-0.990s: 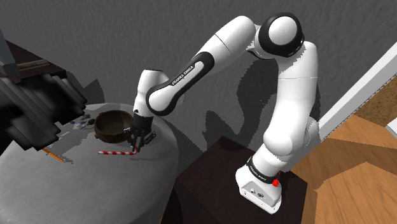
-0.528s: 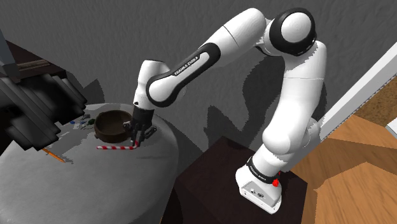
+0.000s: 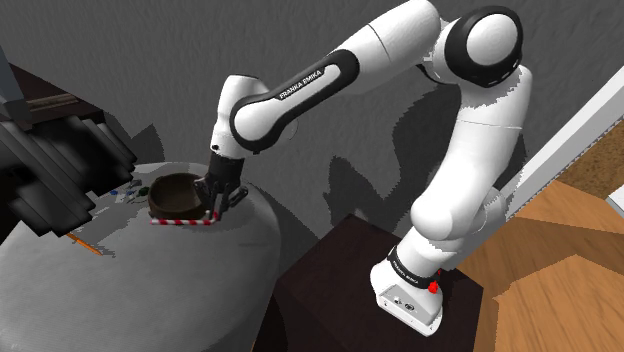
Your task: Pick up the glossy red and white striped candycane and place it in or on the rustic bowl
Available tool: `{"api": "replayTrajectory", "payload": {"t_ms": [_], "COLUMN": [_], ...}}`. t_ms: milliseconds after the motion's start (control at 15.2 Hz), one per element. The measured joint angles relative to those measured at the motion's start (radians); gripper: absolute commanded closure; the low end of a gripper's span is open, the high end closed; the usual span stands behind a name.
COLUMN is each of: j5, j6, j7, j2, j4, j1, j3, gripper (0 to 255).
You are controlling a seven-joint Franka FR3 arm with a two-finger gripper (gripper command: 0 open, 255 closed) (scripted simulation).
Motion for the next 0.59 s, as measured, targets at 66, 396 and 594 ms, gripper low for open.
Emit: {"api": "replayTrajectory", "payload": {"t_ms": [66, 396, 594], "j5": [0.010, 0.038, -0.012], "j6": [-0.012, -0.071, -0.130], "j7": [-0.002, -0.014, -0.019], "j2": [-0.012, -0.050, 0.001], "j4": [0.002, 0.030, 0.121], "j1": [-0.007, -0.035, -0.028], "j3": [0.009, 0.034, -0.010], "gripper": [255, 255, 255]}}
